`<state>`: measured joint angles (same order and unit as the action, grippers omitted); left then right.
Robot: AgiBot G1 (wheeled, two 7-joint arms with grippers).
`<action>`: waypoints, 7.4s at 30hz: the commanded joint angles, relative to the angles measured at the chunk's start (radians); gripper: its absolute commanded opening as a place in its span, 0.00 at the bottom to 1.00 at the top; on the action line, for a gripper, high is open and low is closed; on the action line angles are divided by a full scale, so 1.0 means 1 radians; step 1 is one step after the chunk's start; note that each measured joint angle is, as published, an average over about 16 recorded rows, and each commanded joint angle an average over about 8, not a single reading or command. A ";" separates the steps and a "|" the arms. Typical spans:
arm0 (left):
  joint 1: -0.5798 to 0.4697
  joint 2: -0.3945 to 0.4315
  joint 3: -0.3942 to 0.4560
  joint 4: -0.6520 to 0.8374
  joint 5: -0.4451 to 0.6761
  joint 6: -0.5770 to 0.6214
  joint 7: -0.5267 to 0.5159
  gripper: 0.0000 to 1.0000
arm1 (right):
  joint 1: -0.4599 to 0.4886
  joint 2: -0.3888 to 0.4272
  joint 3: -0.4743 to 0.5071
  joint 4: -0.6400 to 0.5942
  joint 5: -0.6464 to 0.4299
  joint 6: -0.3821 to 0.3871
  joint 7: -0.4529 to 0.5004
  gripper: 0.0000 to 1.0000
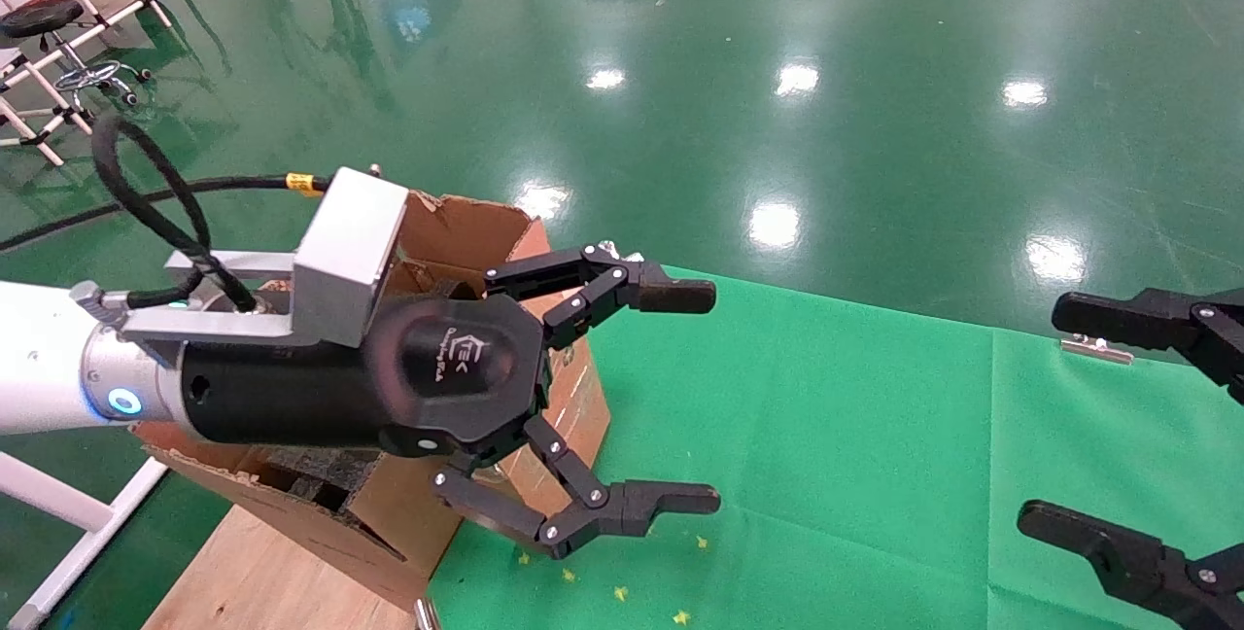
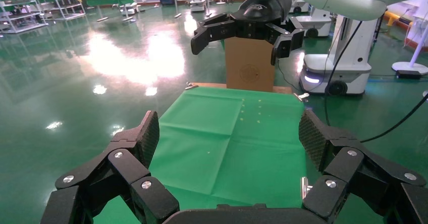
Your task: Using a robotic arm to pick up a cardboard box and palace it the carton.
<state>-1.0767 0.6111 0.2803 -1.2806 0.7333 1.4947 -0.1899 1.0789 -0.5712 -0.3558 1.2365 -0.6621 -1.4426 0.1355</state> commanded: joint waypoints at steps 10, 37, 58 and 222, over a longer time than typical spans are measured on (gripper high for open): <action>0.000 -0.001 0.000 0.001 0.001 -0.001 -0.001 1.00 | 0.000 0.000 0.000 0.000 0.000 0.000 0.000 0.00; -0.223 -0.178 0.166 -0.056 0.483 -0.102 -0.510 1.00 | 0.000 0.000 0.000 0.000 0.000 0.000 0.000 0.00; -0.405 -0.089 0.269 -0.005 0.707 -0.031 -0.806 1.00 | 0.000 0.000 0.000 0.000 0.000 0.000 0.000 0.00; -0.780 -0.035 0.536 1.068 1.040 -0.325 -0.354 0.00 | 0.000 0.000 0.000 -0.001 0.000 0.001 0.000 1.00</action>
<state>-1.8638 0.5765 0.8186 -0.2194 1.7777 1.1716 -0.5461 1.0784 -0.5710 -0.3559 1.2358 -0.6618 -1.4419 0.1352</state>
